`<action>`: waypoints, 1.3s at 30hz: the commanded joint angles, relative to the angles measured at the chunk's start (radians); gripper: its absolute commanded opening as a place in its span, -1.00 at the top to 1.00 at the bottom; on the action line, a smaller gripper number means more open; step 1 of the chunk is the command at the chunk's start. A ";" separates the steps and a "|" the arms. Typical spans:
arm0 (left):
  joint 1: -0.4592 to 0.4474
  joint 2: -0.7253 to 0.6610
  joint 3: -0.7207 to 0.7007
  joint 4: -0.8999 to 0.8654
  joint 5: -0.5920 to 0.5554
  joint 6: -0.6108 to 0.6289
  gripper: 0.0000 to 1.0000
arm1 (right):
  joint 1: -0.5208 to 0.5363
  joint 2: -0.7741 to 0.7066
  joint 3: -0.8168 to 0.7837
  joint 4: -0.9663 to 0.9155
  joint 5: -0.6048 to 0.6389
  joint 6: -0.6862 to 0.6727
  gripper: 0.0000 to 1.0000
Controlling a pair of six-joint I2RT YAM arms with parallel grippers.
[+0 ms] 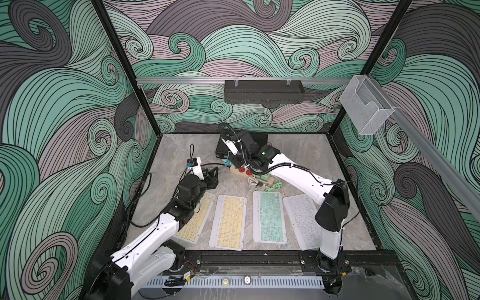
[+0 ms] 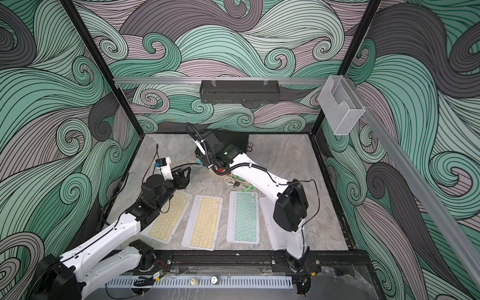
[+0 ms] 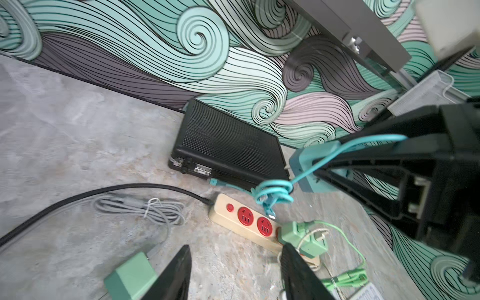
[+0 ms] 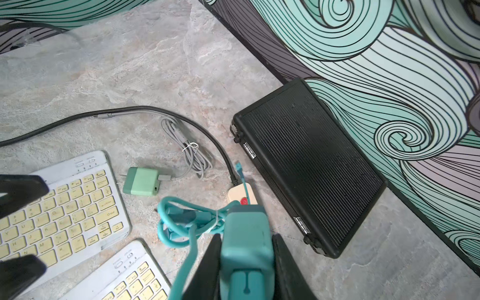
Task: Unplug the wireless keyboard
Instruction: Place the plug at the center of the board.
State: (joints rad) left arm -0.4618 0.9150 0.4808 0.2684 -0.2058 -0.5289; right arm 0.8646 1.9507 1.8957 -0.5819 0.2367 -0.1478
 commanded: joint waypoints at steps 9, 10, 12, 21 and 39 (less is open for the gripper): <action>0.002 -0.058 -0.014 -0.094 -0.209 -0.093 -0.18 | 0.076 0.110 0.112 0.010 0.010 0.065 1.00; 0.002 -0.050 -0.011 -0.095 -0.209 -0.097 -0.18 | 0.077 0.119 0.100 0.014 0.013 0.070 1.00; 0.002 -0.034 -0.003 -0.103 -0.208 -0.101 -0.18 | 0.073 0.133 0.076 0.016 0.016 0.082 1.00; 0.003 0.023 0.024 -0.110 -0.172 -0.107 -0.18 | 0.014 0.134 -0.117 0.093 -0.053 0.153 1.00; 0.009 0.088 0.051 -0.112 -0.146 -0.114 -0.18 | -0.047 0.236 -0.146 -0.070 -0.283 0.109 1.00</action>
State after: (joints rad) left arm -0.4603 0.9939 0.4839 0.1711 -0.3626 -0.6399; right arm 0.8280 2.1590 1.7206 -0.6106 0.0021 -0.0269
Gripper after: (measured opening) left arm 0.587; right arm 0.287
